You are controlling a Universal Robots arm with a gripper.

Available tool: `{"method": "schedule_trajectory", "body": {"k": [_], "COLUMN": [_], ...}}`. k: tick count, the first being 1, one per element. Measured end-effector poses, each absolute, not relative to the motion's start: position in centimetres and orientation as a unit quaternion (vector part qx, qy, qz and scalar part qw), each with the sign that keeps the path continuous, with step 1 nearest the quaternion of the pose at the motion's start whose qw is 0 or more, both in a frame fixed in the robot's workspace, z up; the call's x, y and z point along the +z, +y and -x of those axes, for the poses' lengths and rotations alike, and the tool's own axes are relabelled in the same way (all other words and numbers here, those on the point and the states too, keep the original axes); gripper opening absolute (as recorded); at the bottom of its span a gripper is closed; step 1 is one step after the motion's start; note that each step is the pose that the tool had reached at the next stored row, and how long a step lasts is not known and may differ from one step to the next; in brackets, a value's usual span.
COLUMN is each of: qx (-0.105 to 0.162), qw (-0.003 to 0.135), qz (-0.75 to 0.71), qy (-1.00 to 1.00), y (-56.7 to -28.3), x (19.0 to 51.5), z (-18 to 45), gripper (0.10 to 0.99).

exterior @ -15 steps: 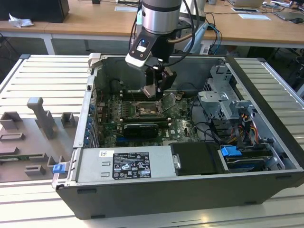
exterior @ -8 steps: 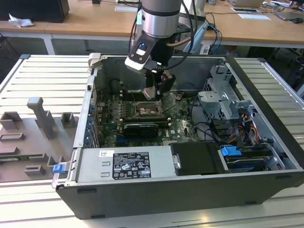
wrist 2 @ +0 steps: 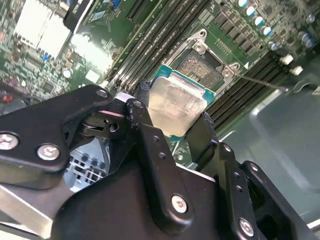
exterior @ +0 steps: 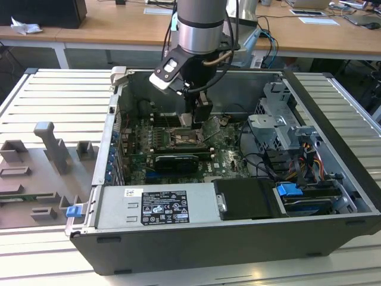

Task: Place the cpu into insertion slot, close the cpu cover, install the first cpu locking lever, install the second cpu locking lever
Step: 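Place the cpu into insertion slot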

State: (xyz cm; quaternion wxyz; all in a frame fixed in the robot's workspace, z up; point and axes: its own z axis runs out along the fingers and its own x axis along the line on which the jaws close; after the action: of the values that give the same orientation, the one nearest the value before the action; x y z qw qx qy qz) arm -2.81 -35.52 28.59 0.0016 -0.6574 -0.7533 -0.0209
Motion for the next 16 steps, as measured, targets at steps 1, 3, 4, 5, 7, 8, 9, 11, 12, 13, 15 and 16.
{"method": "schedule_trajectory", "body": {"k": [1, 3, 4, 5, 7, 8, 9, 11, 12, 13, 15, 16], "qx": [-0.021, -0.021, -0.021, -0.021, -0.021, -0.021, -0.02, -0.02, -0.02, -0.021, -0.02, -0.02], "qw": [0.001, 0.001, 0.001, 0.001, 0.001, 0.001, 0.001, 0.001, 0.001, 0.001, 0.001, 0.001], "qz": [0.663, 0.679, 0.679, 0.679, 0.679, 0.679, 0.679, 0.679, 0.679, 0.679, 0.682, 0.686], "qy": [-0.748, -0.734, -0.734, -0.733, -0.733, -0.733, -0.733, -0.733, -0.733, -0.733, -0.732, -0.727], "y": [-35.5, -35.5, -35.5, -35.5, -35.5, -35.5, -35.5, -35.5, -35.5, -35.5, -35.5, -35.5], "x": [28.5, 28.3, 28.2, 28.1, 28.0, 27.9, 27.8, 27.7, 27.7, 27.6, 27.2, 27.0], "z": [2.8, 2.8, 2.8, 2.8, 2.8, 2.8, 2.8, 2.8, 2.8, 2.8, 2.8, 2.8], "gripper": [0.541, 0.541, 0.541, 0.541, 0.541, 0.541, 0.541, 0.541, 0.541, 0.541, 0.541, 0.541]}}
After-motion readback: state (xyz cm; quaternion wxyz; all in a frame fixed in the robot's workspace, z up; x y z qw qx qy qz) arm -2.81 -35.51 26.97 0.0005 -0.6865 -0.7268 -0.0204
